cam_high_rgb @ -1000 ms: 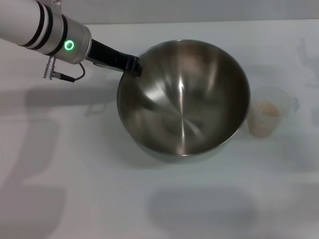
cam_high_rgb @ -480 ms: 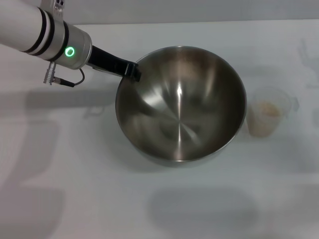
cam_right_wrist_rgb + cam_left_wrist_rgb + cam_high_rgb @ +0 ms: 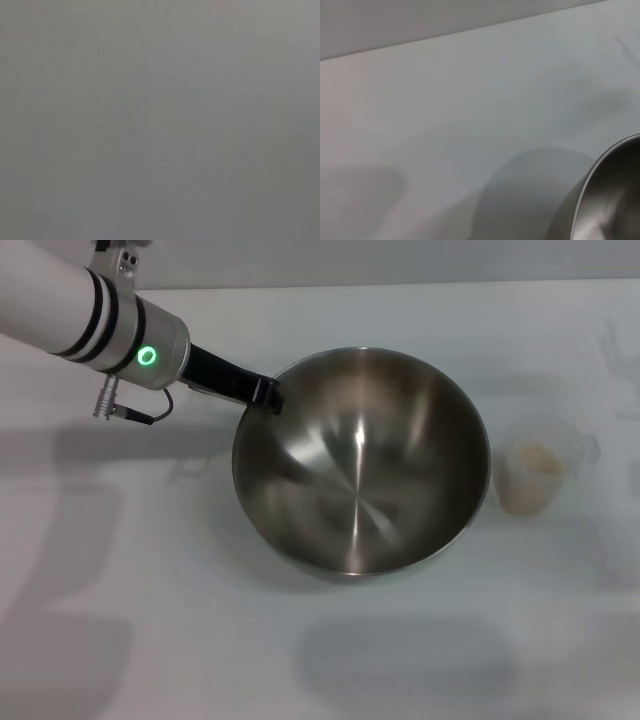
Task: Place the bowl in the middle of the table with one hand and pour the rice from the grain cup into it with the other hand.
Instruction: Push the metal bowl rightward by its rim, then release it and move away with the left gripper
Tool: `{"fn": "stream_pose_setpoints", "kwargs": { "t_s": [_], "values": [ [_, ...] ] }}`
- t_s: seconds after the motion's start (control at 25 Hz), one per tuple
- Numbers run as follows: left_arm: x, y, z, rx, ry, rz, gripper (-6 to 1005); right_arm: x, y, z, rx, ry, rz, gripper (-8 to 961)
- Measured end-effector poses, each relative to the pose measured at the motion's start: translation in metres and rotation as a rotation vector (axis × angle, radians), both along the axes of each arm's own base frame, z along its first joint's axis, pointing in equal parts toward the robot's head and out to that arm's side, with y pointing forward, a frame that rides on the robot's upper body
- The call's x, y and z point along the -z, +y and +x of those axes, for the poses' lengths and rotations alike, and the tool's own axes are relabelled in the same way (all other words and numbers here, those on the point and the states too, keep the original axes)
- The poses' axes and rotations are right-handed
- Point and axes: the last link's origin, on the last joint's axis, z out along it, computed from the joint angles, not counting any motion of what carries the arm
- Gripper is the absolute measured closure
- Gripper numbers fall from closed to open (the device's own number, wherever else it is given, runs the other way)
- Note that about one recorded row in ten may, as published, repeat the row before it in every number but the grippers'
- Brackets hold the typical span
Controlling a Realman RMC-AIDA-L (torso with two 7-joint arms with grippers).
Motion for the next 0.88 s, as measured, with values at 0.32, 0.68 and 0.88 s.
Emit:
{"fn": "stream_pose_setpoints", "kwargs": {
  "t_s": [0.32,0.68,0.88],
  "values": [
    [0.0030,0.0025,0.0012,0.001,0.004,0.004,897,-0.0002,-0.0001,0.0003,0.001,-0.001,0.000,243],
    [0.0043,0.0051,0.0023,-0.009,-0.003,0.003,888,-0.0011,-0.0006,-0.0006,-0.006,-0.002,0.006,243],
    [-0.0026,0.0078,0.0044,-0.015,-0.031,0.024,804,-0.0016,-0.0005,-0.0005,-0.007,-0.003,0.007,244]
  ]
}}
